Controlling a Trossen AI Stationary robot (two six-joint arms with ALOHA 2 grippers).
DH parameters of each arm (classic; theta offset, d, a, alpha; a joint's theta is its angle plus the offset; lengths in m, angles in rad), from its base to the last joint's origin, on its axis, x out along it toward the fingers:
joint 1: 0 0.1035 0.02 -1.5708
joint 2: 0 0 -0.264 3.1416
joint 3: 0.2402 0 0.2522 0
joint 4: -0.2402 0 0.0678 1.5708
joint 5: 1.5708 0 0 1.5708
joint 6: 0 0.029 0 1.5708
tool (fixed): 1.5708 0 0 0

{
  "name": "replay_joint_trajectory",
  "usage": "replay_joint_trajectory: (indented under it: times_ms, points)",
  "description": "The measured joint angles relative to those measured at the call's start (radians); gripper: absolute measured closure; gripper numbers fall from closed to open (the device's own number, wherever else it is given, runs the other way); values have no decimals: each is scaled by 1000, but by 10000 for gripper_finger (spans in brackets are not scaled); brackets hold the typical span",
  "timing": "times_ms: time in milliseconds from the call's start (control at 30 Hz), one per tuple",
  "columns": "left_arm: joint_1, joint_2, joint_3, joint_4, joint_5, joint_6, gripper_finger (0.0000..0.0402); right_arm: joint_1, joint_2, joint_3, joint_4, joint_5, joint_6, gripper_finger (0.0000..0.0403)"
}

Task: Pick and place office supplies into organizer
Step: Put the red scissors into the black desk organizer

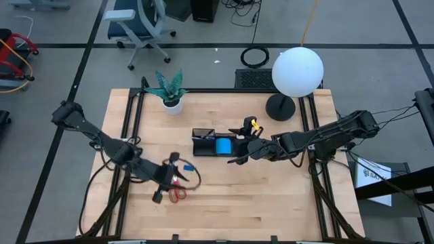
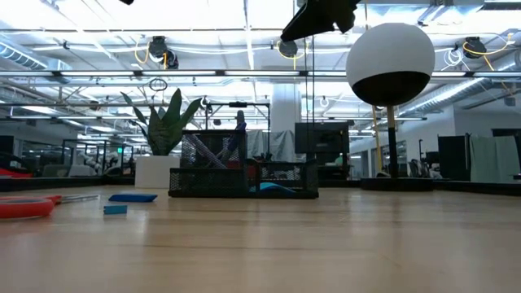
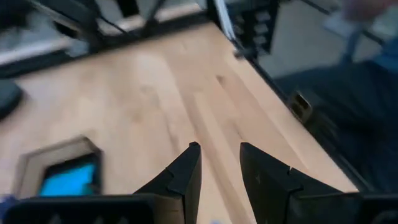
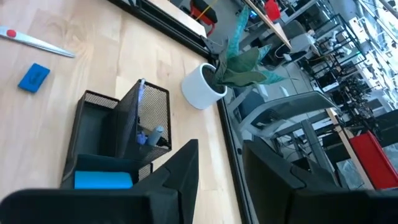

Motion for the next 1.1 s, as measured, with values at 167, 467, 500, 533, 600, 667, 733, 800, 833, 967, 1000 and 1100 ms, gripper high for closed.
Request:
replay_joint_trajectory:
  times_ms: [167, 467, 500, 533, 600, 667, 733, 800, 833, 967, 1000, 1100]
  points:
    - [-38, 89, -1, -50, 31, 6, 282, 0, 0, 0, 0, -1, 0, 292]
    - [-57, 276, -1, -106, 107, -119, 282, 0, 0, 0, 0, -1, 0, 293]
    - [-61, 294, -1, -105, 119, -135, 282, 0, 0, 0, 0, -1, 0, 293]
    - [-66, 312, -1, -106, 132, -153, 282, 0, 0, 0, 0, -1, 0, 293]
    - [-77, 342, -1, -115, 156, -190, 282, 0, 0, 0, 0, -2, 0, 294]
    - [-90, 362, -1, -125, 185, -232, 282, 0, 0, 0, 1, -2, 0, 294]
    - [-105, 374, -1, -147, 204, -278, 282, 0, 0, -12, 22, -1, 0, 293]
    - [-121, 375, -1, -175, 211, -319, 282, 0, 0, -33, 52, -2, -12, 294]
    - [-127, 374, -1, -183, 210, -340, 282, 0, 0, -43, 66, -2, -26, 295]
    - [-152, 374, -1, -238, 206, -391, 282, -1, 0, -85, 146, -1, -95, 298]
    - [-157, 374, -1, -244, 199, -399, 282, -1, 0, -91, 159, -1, -103, 298]
    - [-164, 374, -1, -278, 167, -409, 282, -5, 0, -93, 184, 0, -105, 298]
